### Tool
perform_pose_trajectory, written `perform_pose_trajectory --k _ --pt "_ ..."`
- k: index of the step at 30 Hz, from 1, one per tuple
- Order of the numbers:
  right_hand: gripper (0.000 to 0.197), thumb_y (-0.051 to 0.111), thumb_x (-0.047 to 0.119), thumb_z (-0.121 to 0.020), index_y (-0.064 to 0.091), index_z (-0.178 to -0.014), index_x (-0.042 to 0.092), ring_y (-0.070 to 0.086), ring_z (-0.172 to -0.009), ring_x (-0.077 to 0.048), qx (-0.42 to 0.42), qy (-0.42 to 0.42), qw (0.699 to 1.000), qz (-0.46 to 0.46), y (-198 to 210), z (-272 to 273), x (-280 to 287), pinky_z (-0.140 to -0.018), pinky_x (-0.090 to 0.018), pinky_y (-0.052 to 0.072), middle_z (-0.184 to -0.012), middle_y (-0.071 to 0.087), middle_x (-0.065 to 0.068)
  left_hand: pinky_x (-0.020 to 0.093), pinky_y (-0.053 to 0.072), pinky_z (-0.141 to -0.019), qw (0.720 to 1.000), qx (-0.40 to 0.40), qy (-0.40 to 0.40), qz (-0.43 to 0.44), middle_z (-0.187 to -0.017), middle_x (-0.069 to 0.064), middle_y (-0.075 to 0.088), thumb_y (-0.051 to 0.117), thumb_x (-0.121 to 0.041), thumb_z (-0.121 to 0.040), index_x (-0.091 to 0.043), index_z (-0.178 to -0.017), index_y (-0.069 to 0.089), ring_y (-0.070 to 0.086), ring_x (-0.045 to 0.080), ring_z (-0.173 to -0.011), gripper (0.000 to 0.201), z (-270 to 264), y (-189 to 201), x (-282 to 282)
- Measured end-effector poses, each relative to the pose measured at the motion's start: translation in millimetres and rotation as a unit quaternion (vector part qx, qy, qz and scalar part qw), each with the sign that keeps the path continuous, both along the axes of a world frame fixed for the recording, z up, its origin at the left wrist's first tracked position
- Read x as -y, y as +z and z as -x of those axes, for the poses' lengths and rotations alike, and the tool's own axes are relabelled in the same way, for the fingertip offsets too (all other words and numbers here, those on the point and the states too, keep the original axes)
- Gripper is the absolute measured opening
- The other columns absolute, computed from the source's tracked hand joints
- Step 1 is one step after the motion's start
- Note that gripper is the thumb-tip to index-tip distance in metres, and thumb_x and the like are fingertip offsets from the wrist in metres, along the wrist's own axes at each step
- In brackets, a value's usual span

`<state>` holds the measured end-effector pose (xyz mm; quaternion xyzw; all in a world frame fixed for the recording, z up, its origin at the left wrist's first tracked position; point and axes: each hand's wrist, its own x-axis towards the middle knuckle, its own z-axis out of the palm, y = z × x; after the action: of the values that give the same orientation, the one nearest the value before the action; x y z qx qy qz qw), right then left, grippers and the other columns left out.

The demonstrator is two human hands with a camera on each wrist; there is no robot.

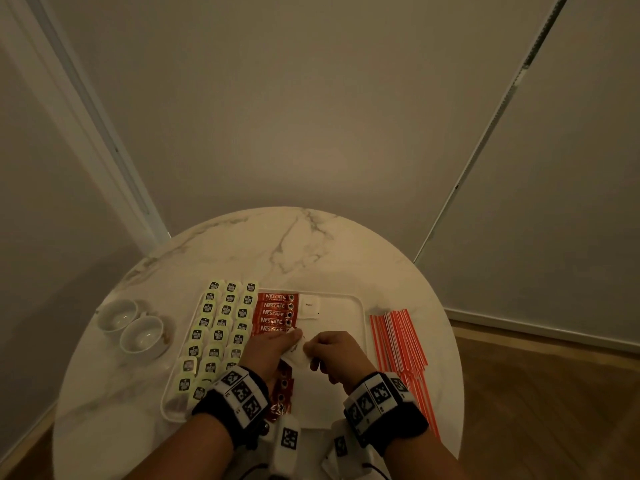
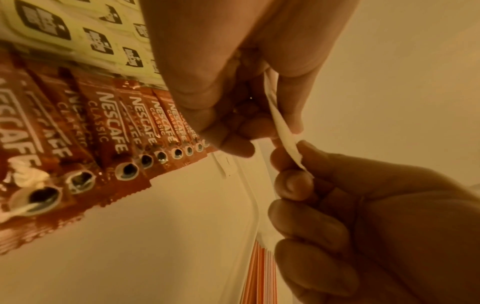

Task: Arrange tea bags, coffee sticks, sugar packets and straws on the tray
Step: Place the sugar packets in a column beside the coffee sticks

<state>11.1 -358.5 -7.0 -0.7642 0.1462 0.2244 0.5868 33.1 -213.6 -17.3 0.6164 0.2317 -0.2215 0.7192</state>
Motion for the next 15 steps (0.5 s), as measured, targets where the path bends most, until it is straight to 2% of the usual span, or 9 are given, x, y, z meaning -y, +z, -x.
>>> perform_pose_trajectory --k 3,5,7,9,10,12,14,15 --pt "0.020 0.059 0.019 -0.090 0.070 -0.089 0.002 0.042 -0.048 -0.010 -0.003 0.018 1.000 0.012 -5 -3 2 -0.042 -0.020 0.033 -0.061 0.059 0.000 0.050 0.052 -0.087 0.999 -0.021 0.017 -0.039 -0.096 0.019 0.069 0.074 -0.023 -0.079 -0.006 -0.096 0.070 0.065 0.034 -0.086 0.025 -4 -5 4" --pt "0.019 0.058 0.019 -0.090 0.070 -0.085 0.004 0.041 -0.047 -0.010 -0.009 0.022 1.000 0.013 -10 -4 3 -0.041 -0.021 0.033 -0.061 0.060 0.000 0.052 0.053 -0.086 0.997 -0.027 0.031 -0.063 -0.093 0.017 0.070 0.078 -0.034 -0.071 -0.009 -0.093 0.070 0.067 0.034 -0.084 0.035 -8 -10 6" --pt "0.019 0.056 0.014 -0.091 0.068 -0.084 0.002 0.041 -0.047 -0.011 -0.026 -0.024 0.999 -0.005 -14 -9 6 -0.041 -0.022 0.032 -0.063 0.061 -0.002 0.052 0.054 -0.086 0.996 -0.018 0.016 -0.087 -0.089 0.014 0.073 0.074 -0.047 -0.071 -0.011 -0.087 0.072 0.068 0.032 -0.083 0.039 -12 -12 5" --pt "0.020 0.051 0.012 -0.092 0.066 -0.083 0.004 0.043 -0.046 -0.011 -0.043 -0.087 0.995 -0.001 -19 -18 10 -0.041 -0.021 0.033 -0.063 0.059 -0.001 0.043 0.055 -0.082 0.995 -0.005 -0.013 -0.103 -0.083 0.009 0.074 0.061 -0.057 -0.081 -0.013 -0.085 0.073 0.069 0.029 -0.080 0.046 -14 -8 4" --pt "0.021 0.049 0.012 -0.093 0.065 -0.080 0.009 0.045 -0.046 -0.010 -0.052 -0.108 0.993 0.015 -22 -23 14 -0.041 -0.021 0.034 -0.061 0.058 0.001 0.038 0.053 -0.077 0.995 -0.004 -0.018 -0.101 -0.081 0.006 0.073 0.056 -0.057 -0.085 -0.013 -0.086 0.073 0.067 0.026 -0.076 0.048 -13 -5 4" --pt "0.022 0.047 0.014 -0.094 0.062 -0.079 0.015 0.048 -0.048 -0.010 -0.074 -0.146 0.986 0.030 -26 -35 19 -0.042 -0.021 0.037 -0.061 0.056 0.004 0.035 0.048 -0.069 0.996 -0.005 -0.012 -0.089 -0.078 0.008 0.068 0.055 -0.047 -0.090 -0.008 -0.088 0.070 0.059 0.023 -0.070 0.041 -13 -5 2" --pt "0.022 0.046 0.013 -0.095 0.066 -0.084 0.013 0.051 -0.051 -0.010 -0.089 -0.190 0.978 0.010 -31 -48 22 -0.044 -0.020 0.040 -0.068 0.062 0.000 0.037 0.049 -0.069 0.995 0.002 -0.014 -0.102 -0.078 0.010 0.066 0.058 -0.037 -0.089 -0.007 -0.084 0.068 0.058 0.023 -0.070 0.032 -11 -8 0" --pt "0.023 0.046 0.012 -0.095 0.069 -0.091 0.009 0.055 -0.055 -0.010 -0.072 -0.221 0.973 0.004 -37 -54 24 -0.045 -0.019 0.043 -0.076 0.067 -0.004 0.038 0.050 -0.070 0.994 0.009 -0.021 -0.105 -0.078 0.011 0.066 0.058 -0.035 -0.089 -0.007 -0.083 0.067 0.059 0.023 -0.071 0.030 -9 -9 -2"
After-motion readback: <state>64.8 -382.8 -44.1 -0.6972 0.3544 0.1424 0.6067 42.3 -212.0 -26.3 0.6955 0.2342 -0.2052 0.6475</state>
